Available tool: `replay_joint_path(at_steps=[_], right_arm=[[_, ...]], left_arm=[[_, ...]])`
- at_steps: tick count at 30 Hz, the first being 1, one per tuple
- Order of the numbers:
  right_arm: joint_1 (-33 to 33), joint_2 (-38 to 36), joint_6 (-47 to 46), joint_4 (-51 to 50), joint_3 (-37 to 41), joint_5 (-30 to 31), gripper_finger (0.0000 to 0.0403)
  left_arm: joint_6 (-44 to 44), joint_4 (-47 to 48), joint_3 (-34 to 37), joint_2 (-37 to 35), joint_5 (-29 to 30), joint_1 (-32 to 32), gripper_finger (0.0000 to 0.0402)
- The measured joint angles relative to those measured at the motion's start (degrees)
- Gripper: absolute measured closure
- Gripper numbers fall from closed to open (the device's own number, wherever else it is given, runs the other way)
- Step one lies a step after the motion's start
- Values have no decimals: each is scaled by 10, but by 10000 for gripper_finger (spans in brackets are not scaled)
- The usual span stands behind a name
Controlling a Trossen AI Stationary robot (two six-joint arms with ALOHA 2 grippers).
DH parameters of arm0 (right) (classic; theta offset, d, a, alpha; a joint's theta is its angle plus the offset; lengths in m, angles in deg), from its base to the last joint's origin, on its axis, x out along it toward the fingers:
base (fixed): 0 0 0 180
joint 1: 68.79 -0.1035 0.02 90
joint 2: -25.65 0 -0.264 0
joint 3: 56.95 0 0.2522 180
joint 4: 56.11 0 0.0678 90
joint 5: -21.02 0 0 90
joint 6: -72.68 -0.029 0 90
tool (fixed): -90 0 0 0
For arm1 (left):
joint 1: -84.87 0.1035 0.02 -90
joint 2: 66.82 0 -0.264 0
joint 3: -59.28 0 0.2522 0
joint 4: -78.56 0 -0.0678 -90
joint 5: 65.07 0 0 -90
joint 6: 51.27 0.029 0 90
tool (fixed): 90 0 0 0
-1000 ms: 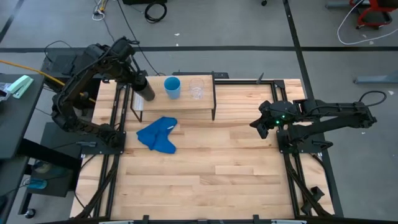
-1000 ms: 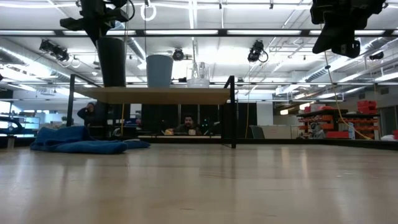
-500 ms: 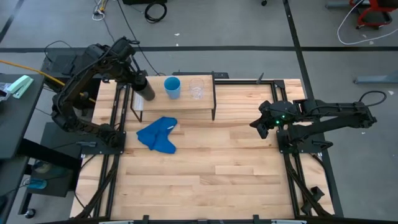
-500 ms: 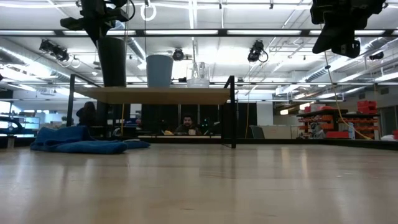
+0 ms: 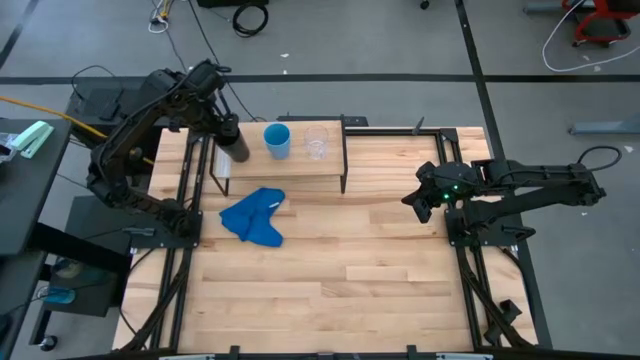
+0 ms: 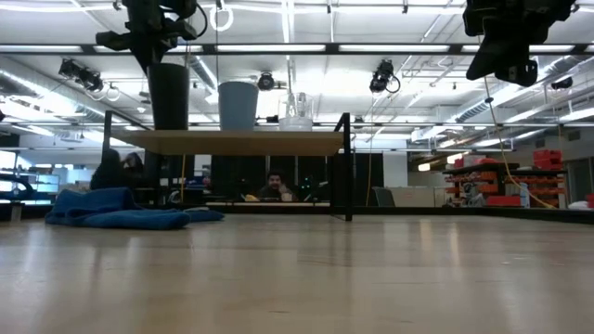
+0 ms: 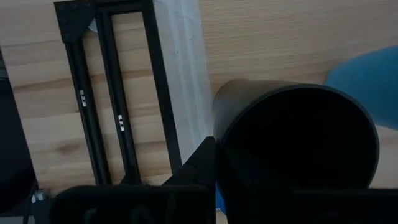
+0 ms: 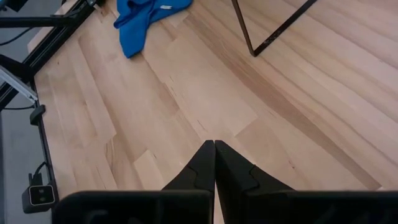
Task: Stack small to large cups/mugs on shelf
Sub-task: Put the black cup on the shelf
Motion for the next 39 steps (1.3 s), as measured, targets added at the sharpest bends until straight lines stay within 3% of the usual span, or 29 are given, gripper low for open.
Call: replay_joint_path(at_steps=[21,30,39], right_arm=[[0,0,0,0,0,0,391],[0,0,0,0,0,0,391],[0,0,0,0,0,0,391]], left_arm=[[2,-23,0,10,0,-10,386],[2,-22,0,10,0,-10,331],[2,-22,0,10,0,-10,310]])
